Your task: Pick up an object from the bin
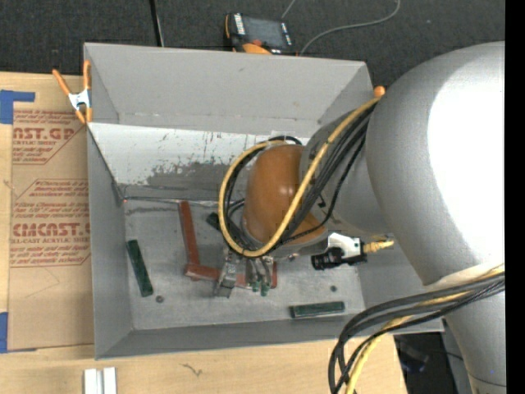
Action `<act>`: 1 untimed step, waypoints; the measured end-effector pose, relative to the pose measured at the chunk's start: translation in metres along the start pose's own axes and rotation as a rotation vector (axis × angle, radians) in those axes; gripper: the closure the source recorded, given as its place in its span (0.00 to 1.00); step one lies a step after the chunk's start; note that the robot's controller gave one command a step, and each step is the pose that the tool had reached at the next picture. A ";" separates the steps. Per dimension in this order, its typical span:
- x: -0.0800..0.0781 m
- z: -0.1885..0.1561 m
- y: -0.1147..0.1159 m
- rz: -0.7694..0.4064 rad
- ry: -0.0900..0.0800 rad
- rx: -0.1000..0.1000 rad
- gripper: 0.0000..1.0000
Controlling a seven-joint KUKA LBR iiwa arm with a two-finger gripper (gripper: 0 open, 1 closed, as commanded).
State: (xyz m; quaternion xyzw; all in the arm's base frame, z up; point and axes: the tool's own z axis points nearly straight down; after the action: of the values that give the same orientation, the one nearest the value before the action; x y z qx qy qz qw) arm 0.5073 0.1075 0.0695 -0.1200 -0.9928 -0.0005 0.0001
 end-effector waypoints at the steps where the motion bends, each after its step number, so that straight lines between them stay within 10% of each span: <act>1: 0.028 -0.173 0.016 -0.551 -0.007 -0.001 1.00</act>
Offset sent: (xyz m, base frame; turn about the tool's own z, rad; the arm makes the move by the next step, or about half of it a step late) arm -0.0246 0.0203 0.1705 -0.5489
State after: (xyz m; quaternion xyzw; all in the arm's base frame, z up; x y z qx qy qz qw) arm 0.4838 0.1292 0.2423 0.1547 -0.9880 -0.0007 -0.0037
